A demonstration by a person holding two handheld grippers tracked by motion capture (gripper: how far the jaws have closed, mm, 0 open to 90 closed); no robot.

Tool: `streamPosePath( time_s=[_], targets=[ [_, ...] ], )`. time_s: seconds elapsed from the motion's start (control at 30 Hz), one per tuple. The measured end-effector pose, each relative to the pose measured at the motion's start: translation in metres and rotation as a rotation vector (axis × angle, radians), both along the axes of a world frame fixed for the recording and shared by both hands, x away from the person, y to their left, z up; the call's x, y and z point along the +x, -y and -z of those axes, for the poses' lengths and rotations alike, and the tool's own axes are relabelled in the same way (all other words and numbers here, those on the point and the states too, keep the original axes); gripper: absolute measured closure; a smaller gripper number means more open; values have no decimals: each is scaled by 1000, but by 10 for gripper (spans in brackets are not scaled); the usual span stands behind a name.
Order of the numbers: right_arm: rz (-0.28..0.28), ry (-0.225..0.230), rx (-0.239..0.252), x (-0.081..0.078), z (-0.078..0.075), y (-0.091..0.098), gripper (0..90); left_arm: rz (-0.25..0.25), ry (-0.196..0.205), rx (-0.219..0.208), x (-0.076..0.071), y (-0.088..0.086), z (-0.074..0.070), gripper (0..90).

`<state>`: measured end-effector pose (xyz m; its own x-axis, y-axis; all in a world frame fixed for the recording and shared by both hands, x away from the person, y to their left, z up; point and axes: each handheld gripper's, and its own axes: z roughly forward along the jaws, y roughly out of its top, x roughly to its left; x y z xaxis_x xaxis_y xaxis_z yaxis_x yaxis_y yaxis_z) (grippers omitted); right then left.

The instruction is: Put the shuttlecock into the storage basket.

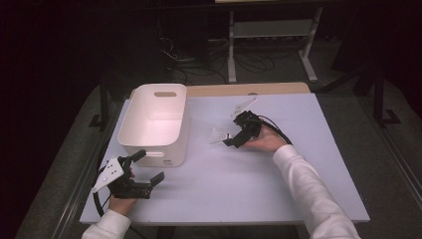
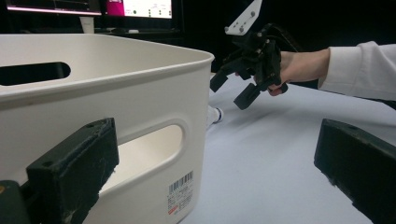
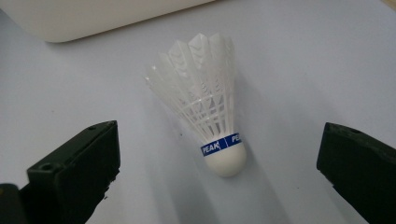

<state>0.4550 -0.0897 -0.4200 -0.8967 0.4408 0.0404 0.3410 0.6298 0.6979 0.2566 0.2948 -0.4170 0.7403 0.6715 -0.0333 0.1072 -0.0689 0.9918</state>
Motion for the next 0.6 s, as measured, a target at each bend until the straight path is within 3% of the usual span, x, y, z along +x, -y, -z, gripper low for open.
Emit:
streamPosePath(
  time_s=[0.23,0.37,0.6],
  targets=[
    [-16,-29,1,6,3,-2,0,-1,-1,2,0,0,0,0],
    [-51,-26,-27,9,4,-8,0,0,-1,2,1,0,1,0],
    [-62,-33,-64,13,9,-15,0,0,-2,1,0,0,1,0]
  ],
)
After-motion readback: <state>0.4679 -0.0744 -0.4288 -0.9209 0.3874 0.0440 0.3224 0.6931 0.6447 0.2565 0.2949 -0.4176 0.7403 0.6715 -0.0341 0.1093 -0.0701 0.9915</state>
